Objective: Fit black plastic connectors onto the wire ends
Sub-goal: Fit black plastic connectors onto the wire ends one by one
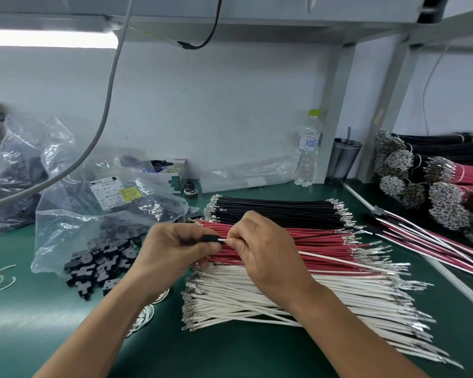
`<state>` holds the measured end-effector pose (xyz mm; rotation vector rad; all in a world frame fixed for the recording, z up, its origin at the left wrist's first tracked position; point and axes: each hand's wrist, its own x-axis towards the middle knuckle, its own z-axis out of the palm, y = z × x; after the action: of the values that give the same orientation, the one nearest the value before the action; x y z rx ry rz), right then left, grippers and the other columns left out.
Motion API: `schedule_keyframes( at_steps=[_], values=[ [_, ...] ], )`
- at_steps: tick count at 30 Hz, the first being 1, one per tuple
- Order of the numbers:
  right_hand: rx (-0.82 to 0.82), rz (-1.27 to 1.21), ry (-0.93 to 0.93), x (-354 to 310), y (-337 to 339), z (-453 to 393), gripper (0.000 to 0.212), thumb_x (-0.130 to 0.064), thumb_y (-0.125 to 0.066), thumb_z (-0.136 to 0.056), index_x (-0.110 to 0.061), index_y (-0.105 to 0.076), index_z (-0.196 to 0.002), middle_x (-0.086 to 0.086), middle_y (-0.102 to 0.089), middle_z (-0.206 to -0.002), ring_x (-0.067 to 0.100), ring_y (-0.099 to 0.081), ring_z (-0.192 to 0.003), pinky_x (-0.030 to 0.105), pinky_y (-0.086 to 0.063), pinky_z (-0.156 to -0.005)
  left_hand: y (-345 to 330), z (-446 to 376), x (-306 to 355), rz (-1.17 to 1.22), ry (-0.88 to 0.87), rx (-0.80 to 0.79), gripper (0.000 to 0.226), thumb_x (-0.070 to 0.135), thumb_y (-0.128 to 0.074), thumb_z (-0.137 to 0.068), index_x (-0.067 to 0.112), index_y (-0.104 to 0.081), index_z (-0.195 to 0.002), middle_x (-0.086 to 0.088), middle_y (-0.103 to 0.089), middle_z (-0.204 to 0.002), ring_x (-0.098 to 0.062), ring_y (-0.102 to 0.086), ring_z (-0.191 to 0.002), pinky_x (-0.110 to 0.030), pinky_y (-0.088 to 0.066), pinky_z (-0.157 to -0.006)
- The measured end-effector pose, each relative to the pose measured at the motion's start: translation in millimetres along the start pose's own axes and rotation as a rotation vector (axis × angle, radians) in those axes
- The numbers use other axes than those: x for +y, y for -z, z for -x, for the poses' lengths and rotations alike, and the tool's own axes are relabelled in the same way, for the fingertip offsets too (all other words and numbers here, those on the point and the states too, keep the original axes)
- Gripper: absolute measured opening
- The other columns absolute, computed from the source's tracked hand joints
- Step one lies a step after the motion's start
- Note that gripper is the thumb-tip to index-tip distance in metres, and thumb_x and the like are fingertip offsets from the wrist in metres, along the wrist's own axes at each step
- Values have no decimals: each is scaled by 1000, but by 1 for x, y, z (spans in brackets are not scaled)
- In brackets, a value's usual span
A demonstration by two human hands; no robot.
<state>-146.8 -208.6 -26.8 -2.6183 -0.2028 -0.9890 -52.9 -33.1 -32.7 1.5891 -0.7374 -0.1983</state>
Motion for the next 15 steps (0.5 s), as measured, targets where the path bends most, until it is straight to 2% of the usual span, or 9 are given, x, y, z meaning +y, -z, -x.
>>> schedule_keyframes(
  at_steps=[4,7,9,11,13,15],
  values=[
    [52,-19,40,-1,-2,2,12,-22,-62,-100,-15,-62,-90,-6,-53,-87,10,-49,-74,26,-43,-63,-1,3,3,8,-28,5,22,26,-85,-71,19,-84,-91,-15,-76,-75,-21,-65,-57,-29,-56,-58],
    [147,83,71,-1,2,-5,14,-30,-58,-101,-19,-61,-92,-10,-53,-89,9,-48,-77,28,-45,-62,0,1,8,59,-50,51,21,26,-83,-71,19,-84,-91,-16,-77,-78,-22,-66,-59,-28,-57,-60],
    [197,159,65,5,7,-10,16,-36,-55,-102,-22,-62,-101,-10,-55,-96,9,-49,-86,26,-42,-70,5,-3,13,166,-57,113,24,25,-83,-70,17,-83,-92,-16,-77,-82,-19,-66,-59,-26,-57,-59],
    [127,150,2,14,10,-11,25,-42,-53,-102,-24,-61,-116,-11,-57,-105,9,-54,-95,26,-44,-76,15,-5,16,273,-39,179,31,27,-82,-69,14,-82,-97,-16,-78,-87,-18,-67,-61,-26,-58,-59],
    [132,160,-15,20,12,-8,23,-38,-53,-103,-24,-66,-115,-13,-59,-96,8,-58,-83,25,-48,-65,25,-5,17,286,-26,208,33,30,-81,-71,16,-81,-101,-15,-79,-94,-19,-69,-66,-26,-58,-60],
    [293,193,10,22,21,-10,21,-29,-54,-103,-17,-72,-105,-10,-58,-85,8,-52,-69,22,-42,-56,35,-6,14,205,-22,243,32,31,-80,-77,20,-80,-107,-9,-80,-100,-18,-71,-74,-25,-60,-62]
  ],
)
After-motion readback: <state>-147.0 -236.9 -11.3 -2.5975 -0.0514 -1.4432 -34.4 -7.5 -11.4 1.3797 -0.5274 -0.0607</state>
